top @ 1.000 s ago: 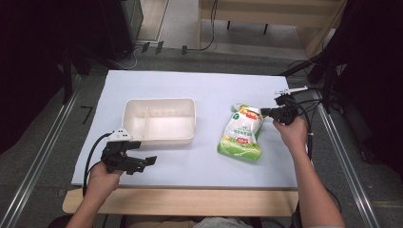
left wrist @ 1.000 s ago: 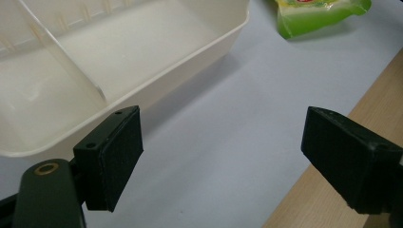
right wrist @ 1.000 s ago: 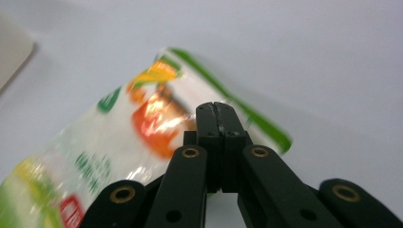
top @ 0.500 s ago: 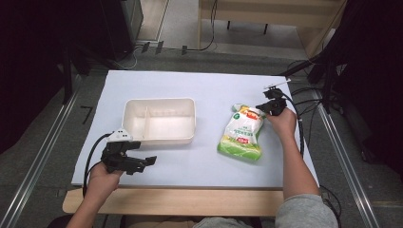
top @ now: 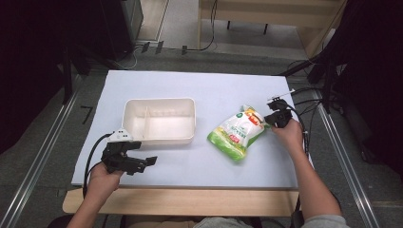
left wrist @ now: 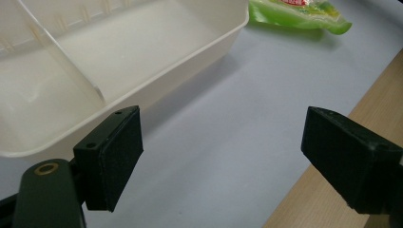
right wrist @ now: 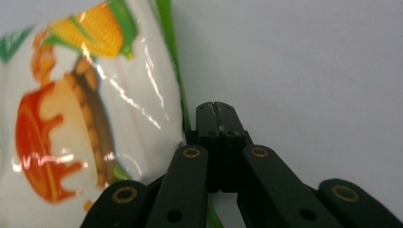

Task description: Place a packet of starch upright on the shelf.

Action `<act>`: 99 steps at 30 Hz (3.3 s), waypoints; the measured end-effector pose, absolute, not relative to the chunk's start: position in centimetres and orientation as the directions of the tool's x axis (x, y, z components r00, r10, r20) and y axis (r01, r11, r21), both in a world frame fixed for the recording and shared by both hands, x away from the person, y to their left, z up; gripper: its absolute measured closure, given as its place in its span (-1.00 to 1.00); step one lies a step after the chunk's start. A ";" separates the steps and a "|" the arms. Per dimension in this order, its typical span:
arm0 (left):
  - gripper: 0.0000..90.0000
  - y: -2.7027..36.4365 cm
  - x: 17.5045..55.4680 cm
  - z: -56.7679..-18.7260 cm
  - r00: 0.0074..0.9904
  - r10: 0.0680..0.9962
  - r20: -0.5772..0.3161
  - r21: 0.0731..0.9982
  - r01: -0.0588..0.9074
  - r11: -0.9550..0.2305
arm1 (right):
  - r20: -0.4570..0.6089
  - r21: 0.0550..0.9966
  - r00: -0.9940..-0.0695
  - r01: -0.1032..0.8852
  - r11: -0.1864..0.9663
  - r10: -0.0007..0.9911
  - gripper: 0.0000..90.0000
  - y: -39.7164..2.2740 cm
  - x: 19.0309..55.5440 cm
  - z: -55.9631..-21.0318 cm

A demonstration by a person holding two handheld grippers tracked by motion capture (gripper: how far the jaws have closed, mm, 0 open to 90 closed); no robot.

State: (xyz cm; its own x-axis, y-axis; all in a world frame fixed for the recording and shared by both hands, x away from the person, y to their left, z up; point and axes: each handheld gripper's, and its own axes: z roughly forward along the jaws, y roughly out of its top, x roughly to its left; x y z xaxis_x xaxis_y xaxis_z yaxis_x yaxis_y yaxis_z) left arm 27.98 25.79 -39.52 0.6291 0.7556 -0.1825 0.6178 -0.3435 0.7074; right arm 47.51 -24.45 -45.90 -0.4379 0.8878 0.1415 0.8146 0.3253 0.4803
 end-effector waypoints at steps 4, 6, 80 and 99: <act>-0.67 25.8 28.0 -39.5 0.627 0.757 -0.186 0.710 0.618 -0.338 | 0.149 0.482 -0.444 0.813 0.328 0.883 1.00 -24.9 45.2 -45.9; -0.67 25.8 28.0 -39.4 0.629 0.756 -0.183 0.708 0.617 -0.343 | 0.158 0.485 -0.452 0.810 0.330 0.878 1.00 -25.1 44.0 -46.0; -0.67 25.2 28.8 -39.3 0.645 0.744 -0.174 0.718 0.600 -0.352 | 0.252 0.642 -0.507 0.725 0.250 0.824 0.73 -25.2 41.0 -40.9; -0.67 25.1 28.5 -39.3 0.652 0.742 -0.156 0.712 0.595 -0.373 | 0.255 0.583 -0.501 0.762 0.283 0.827 -0.11 -22.2 46.2 -45.3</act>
State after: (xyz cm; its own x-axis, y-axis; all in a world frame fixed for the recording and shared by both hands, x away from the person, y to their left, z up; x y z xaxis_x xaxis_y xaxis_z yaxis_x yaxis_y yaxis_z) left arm 28.51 25.09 -39.33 0.6517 0.7423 -0.1557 0.5951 -0.3732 0.7117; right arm 46.20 -22.17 -45.30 -0.5014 0.8270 0.2545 0.7620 0.2826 0.5826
